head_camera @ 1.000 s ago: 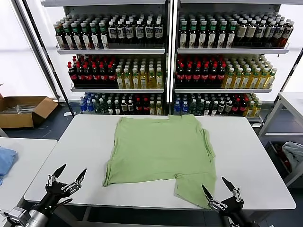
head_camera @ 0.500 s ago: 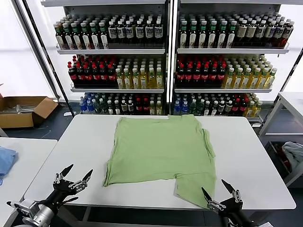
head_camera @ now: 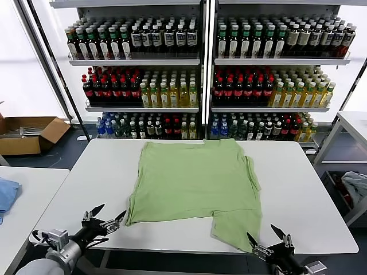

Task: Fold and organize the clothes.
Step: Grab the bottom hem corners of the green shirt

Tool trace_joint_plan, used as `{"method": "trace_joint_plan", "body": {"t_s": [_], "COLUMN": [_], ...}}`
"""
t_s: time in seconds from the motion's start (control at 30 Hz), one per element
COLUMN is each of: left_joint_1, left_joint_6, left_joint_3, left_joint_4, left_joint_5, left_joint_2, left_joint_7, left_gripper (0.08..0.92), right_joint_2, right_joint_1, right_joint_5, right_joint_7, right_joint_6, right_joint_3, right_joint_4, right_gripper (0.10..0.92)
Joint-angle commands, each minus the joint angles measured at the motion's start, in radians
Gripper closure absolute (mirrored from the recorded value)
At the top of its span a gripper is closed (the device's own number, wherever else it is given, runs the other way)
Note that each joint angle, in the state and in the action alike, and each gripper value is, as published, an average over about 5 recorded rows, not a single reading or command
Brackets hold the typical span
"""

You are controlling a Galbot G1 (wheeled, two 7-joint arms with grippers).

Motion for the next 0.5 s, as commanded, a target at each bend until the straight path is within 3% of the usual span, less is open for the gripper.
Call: {"method": "trace_joint_plan", "body": {"t_s": [0.03, 0.2, 0.5], "left_joint_1": [-0.042, -0.045, -0.057], "left_joint_6": [0.096, 0.096, 0.090], "left_joint_3": [0.122, 0.135, 0.143], "left_joint_4": [0.033, 0.041, 0.068], "left_joint_5": [-0.012, -0.013, -0.013], "left_joint_2": [0.016, 0.006, -0.016], "left_joint_7": [-0.051, -0.057, -0.070], "left_gripper": [0.177, 0.177, 0.177], "right_joint_2": [-0.007, -0.006, 0.009], "right_joint_1": [0.014, 0.034, 0.010], "right_joint_5": [-0.029, -0.057, -0.089], "right_joint_7": [0.018, 0.017, 0.002], "right_joint_6": [-0.050, -0.059, -0.029], "right_joint_3": [-0.025, -0.067, -0.106], "right_joint_4": [-0.008, -0.029, -0.053], "right_gripper": [0.203, 0.227, 0.475]}}
